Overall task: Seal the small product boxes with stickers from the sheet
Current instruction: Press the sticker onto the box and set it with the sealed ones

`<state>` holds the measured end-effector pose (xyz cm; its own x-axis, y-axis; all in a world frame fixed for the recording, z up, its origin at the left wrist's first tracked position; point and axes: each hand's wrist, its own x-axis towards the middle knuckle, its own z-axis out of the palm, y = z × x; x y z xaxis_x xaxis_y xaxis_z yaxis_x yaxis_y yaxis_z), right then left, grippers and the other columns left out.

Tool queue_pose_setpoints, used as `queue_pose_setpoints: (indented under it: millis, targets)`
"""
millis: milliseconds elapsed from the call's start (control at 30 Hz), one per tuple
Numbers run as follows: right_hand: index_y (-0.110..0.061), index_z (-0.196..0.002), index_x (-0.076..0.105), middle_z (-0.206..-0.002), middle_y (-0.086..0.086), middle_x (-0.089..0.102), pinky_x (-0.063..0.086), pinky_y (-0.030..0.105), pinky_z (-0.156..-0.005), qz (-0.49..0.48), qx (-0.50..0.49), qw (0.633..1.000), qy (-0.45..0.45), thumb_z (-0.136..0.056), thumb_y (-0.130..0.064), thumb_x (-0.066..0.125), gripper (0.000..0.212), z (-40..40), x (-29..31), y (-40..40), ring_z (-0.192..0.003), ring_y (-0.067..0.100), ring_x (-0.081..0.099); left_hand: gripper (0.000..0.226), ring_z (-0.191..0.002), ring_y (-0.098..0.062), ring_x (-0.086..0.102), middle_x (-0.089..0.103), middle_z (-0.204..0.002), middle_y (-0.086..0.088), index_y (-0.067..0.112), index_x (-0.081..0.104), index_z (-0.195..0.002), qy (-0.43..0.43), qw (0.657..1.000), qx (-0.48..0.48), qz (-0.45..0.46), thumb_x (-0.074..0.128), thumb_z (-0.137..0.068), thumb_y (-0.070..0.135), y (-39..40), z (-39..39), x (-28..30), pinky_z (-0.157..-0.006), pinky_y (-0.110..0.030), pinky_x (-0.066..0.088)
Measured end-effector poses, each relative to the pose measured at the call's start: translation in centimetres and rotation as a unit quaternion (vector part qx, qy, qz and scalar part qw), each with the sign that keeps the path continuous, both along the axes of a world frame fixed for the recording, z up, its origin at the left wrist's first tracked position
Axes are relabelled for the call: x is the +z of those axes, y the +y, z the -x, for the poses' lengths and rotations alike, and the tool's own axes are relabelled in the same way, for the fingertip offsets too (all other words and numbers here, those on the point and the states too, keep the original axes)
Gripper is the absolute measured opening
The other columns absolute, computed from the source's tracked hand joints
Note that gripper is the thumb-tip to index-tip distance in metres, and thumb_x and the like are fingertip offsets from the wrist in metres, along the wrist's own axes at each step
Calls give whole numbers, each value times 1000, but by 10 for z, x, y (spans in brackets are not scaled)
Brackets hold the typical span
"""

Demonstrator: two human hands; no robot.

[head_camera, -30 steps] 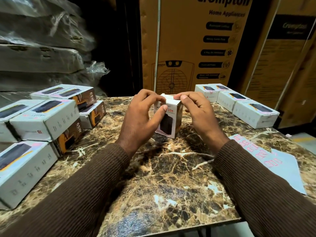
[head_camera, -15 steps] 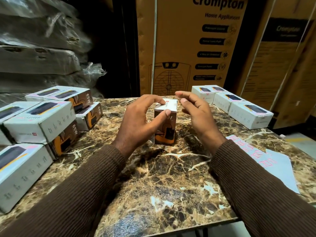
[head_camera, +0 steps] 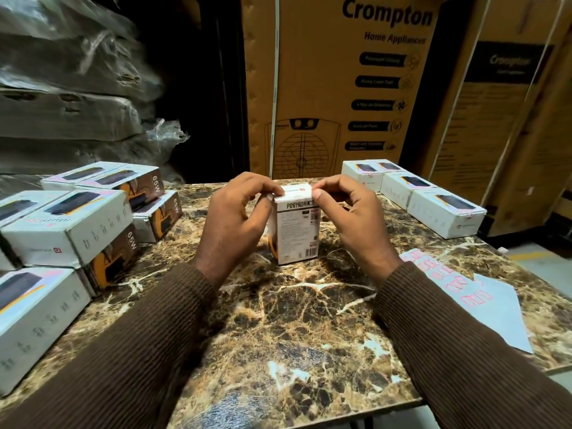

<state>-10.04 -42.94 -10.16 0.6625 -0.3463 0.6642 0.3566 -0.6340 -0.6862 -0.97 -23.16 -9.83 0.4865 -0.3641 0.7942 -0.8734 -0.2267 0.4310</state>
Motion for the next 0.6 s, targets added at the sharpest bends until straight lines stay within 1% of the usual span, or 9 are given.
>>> queue_pose_setpoints:
  millis: [133,167,233,333,400,500,600]
  targets:
    - [-15,-106,70,-106,-4,72,64,42,-82,5,1,1000,-5,-101,-26,69,12,2,0,2,-100,10,68,18,-107,-8,66,72,-110,8,16,75,-108,12,1000,-10,4,65,-101,28,0,3,1,-88,-37,58]
    - [-15,-105,70,-105,-4,71,64,44,-81,8,3,1000,-5,-100,-26,70,12,3,0,3,-100,11,68,17,-107,-8,66,72,-111,9,17,75,-109,6,1000,-8,-1,68,-100,30,0,3,1,-89,-37,58]
    - [-17,-104,69,-104,-5,71,64,45,-83,17,7,1000,-6,-99,-29,70,13,4,1,5,-100,12,68,16,-108,-8,66,71,-112,8,17,74,-110,-2,1000,1,-10,74,-98,27,1,2,1,-90,-38,59]
    - [-17,-103,69,-104,-6,70,63,47,-84,28,6,1000,-9,-98,-35,67,18,5,1,6,-101,12,67,16,-108,-8,65,71,-113,8,16,73,-111,-6,1000,13,-14,75,-97,23,1,2,1,-91,-35,58]
    - [-18,-104,68,-105,-6,70,63,48,-83,39,-2,999,-5,-99,-35,66,18,4,0,5,-101,12,67,16,-108,-8,64,70,-113,7,16,73,-110,-14,999,20,-20,75,-97,23,0,4,2,-90,-32,57]
    - [-18,-105,68,-105,-6,69,62,46,-83,58,-12,998,-5,-101,-29,67,12,4,0,5,-101,10,65,17,-108,-11,63,69,-114,5,15,72,-111,-23,999,26,-24,75,-97,24,-1,6,2,-90,-32,55]
    - [-14,-108,67,-104,-5,68,62,40,-79,55,-16,997,-44,-103,-22,65,10,9,7,7,-97,9,65,27,-114,-13,60,67,-123,3,15,69,-122,-40,998,35,-31,74,-98,26,-1,9,3,-94,-36,55]
